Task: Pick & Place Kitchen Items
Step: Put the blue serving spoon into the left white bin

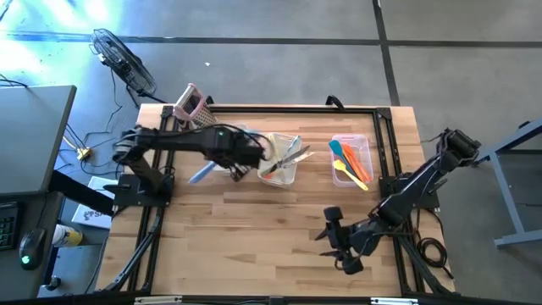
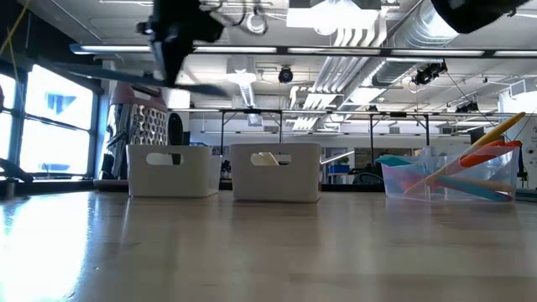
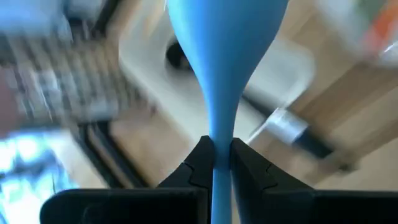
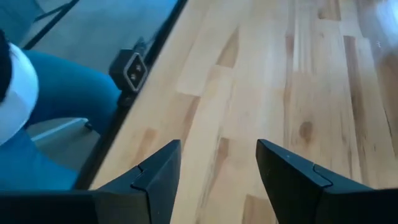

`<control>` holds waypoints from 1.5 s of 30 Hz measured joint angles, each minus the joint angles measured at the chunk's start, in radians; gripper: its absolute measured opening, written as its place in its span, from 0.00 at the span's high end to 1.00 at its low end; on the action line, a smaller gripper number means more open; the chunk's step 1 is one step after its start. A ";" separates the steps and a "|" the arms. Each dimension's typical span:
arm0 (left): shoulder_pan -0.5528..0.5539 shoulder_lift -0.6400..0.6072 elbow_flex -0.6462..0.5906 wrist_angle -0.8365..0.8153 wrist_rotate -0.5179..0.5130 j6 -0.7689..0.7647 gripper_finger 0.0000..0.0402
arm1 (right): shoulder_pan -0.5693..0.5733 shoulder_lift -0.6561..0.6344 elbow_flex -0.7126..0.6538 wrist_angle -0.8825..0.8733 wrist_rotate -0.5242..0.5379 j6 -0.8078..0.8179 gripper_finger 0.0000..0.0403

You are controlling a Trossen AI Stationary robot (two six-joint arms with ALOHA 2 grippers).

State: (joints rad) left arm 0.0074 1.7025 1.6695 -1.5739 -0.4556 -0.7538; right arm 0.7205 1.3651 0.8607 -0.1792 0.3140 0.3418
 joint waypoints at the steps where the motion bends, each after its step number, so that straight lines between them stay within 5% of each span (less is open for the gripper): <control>1: 0.022 -0.027 -0.050 -0.004 0.031 -0.014 0.94 | 0.004 0.001 -0.013 0.007 0.010 0.001 0.50; 7: 0.104 -0.062 -0.193 0.004 0.146 -0.036 0.94 | -0.015 0.001 -0.092 0.114 0.054 0.021 0.50; 17: 0.262 -0.001 -0.199 0.083 0.328 0.071 0.94 | -0.092 0.001 -0.119 0.183 0.051 0.033 0.50; 27: 0.355 0.076 -0.199 0.190 0.388 0.156 0.94 | -0.092 0.001 -0.119 0.184 0.043 0.051 0.50; 39: 0.365 0.133 -0.198 0.203 0.384 0.155 0.88 | -0.092 0.001 -0.119 0.181 0.043 0.048 0.50; 45: 0.365 0.133 -0.198 0.176 0.258 0.227 0.82 | -0.092 0.001 -0.120 0.156 0.043 0.047 0.50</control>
State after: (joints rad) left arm 0.3729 1.8355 1.4712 -1.3983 -0.1976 -0.5269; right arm 0.6281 1.3659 0.7410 -0.0230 0.3565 0.3893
